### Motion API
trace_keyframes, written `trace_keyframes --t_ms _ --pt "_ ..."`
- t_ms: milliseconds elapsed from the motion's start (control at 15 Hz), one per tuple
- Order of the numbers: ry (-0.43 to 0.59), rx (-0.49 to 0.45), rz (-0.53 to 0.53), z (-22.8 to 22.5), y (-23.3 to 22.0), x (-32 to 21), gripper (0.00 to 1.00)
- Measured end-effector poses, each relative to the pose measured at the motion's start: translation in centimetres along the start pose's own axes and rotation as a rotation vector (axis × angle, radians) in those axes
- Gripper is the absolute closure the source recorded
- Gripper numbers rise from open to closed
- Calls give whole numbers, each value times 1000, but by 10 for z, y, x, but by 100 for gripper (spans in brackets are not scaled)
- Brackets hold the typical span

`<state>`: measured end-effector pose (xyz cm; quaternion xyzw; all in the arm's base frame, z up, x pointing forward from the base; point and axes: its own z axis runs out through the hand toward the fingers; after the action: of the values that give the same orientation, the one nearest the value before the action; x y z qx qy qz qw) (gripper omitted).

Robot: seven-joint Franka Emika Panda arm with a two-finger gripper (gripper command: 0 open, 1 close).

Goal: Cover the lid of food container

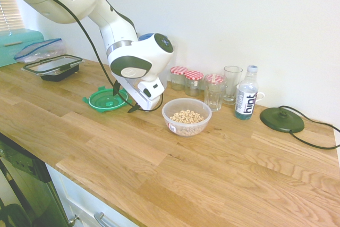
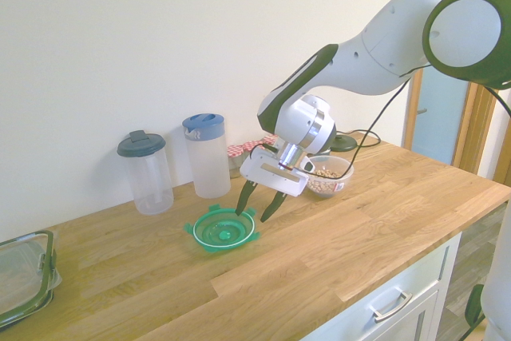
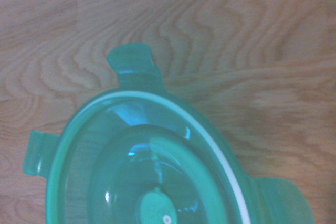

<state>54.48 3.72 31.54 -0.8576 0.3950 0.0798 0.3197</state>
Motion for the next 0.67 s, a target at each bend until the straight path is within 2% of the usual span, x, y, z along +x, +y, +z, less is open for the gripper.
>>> trace_keyframes --t_ms 533,600,667 --pt "-81 70 -3 27 -21 -3 0" --pt "-84 72 -1 28 -21 -4 100" --pt "-88 76 4 28 -21 -3 100"
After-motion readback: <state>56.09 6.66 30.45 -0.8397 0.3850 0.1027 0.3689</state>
